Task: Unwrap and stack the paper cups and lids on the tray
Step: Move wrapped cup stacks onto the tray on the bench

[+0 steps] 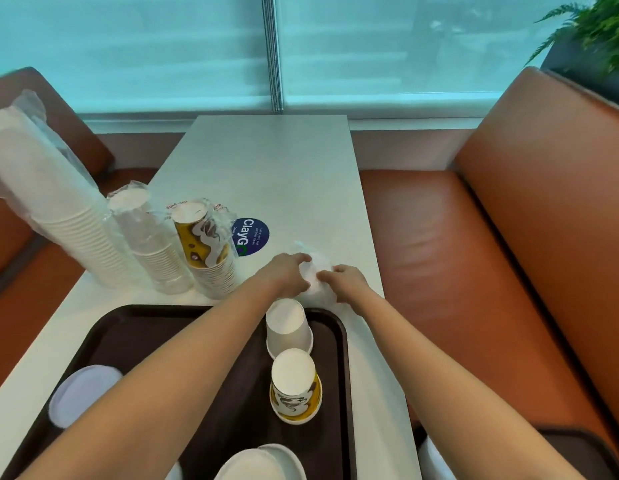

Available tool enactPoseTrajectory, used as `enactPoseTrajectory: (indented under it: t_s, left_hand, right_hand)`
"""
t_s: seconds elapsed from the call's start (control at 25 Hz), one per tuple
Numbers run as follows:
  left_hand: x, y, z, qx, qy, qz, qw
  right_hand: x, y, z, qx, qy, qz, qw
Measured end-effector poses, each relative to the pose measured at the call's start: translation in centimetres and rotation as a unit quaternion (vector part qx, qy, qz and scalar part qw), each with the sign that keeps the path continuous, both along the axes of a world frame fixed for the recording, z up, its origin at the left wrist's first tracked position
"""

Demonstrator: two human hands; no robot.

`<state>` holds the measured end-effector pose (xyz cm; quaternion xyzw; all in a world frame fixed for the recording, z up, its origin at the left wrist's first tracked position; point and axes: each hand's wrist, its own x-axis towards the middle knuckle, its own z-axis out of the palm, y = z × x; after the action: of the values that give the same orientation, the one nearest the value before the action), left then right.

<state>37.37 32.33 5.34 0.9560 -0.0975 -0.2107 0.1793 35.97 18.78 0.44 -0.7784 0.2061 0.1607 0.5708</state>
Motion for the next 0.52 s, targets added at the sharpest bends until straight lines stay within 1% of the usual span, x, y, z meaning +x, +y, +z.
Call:
enactPoseTrajectory:
  t_s: [0.08,0.2,0.28,0.4,0.44,0.52]
  left_hand:
    - [0.3,0.6,-0.6,0.04,-0.022,0.011,0.999]
    - [1.0,1.3,-0.5,0.107,-0.07,0.038,0.991]
    - [1.4,1.5,-0.2,0.163,-0.072,0.04,0.983]
    - [1.4,1.3,0.2,0.239,-0.078,0.021,0.968]
    - [1.2,1.3,0.3,0.247,-0.081,0.024,0.965]
    - [0.8,1.5,0.8,0.222,-0.079,0.048,0.971]
  right_hand:
    - [0.8,1.0,-0.4,-0.014,-0.008,0.017,1.0]
    - [1.5,2.7,-0.5,0.046,-0.013,0.021,0.999]
    - [1.9,3.7,-0.8,0.054,-0.019,0.017,0.998]
    - [2.1,4.8,-1.3,0.039,-0.022,0.036,0.998]
    - [2.1,4.9,-1.2,0.046,-0.016,0.048,0.998]
    - [1.5,4.5,-0.4,0.065,-0.006,0.067,0.996]
